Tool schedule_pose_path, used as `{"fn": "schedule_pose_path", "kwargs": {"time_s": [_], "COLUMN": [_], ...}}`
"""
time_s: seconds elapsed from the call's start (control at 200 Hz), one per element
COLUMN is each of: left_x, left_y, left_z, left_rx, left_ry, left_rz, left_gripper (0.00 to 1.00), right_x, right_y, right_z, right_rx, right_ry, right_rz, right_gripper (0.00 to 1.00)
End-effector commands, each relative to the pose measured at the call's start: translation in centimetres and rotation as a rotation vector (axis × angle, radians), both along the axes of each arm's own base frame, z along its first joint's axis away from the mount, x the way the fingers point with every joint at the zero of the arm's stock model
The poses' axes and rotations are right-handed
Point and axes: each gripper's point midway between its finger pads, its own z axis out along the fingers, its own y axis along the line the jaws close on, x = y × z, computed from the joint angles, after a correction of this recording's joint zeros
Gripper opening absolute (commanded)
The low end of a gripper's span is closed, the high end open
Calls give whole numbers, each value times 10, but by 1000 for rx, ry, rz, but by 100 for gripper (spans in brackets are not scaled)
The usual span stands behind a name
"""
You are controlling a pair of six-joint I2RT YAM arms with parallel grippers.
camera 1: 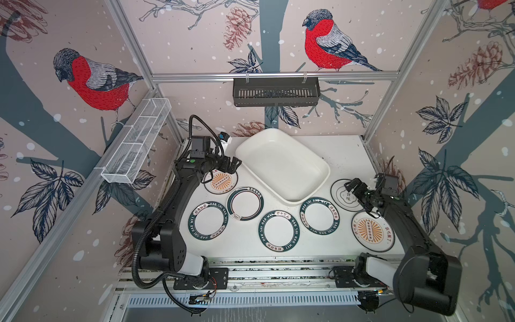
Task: Place the plates into the plastic bin on the countertop
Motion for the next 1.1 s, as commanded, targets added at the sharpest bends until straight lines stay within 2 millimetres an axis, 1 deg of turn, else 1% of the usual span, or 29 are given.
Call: {"fn": "schedule_pose_path", "kwargs": {"time_s": [0.0, 0.055, 0.11, 0.28, 0.45, 0.71, 1.096], "left_x": [0, 1, 1, 1, -1, -3, -5], "left_y": [-4, -6, -7, -9, -13, -17, -21], "left_z": [5, 7, 6, 6, 3, 2, 3], "left_rx": [-14, -17, -19, -20, -28, -27, -21], "left_ry": [-6, -7, -4, -1, 13, 16, 12], "left_rz": [-25, -26, -27, -32, -40, -50, -69], "left_gripper": [98, 98, 98, 98, 98, 98, 98], "right_x": [-15, -21, -25, -38, -46, -43, -29], "right_y": [21, 31, 35, 42, 46, 54, 41], "right_z": [-6, -8, -10, -20, -31, -43, -48], "right_rx": [55, 57, 40, 50, 79, 140, 113], "right_ry": [39, 46, 57, 79, 101, 93, 87], "right_rz": [35, 54, 62, 66, 67, 61, 22], "right_gripper": [100, 100, 100, 100, 100, 100, 100]}}
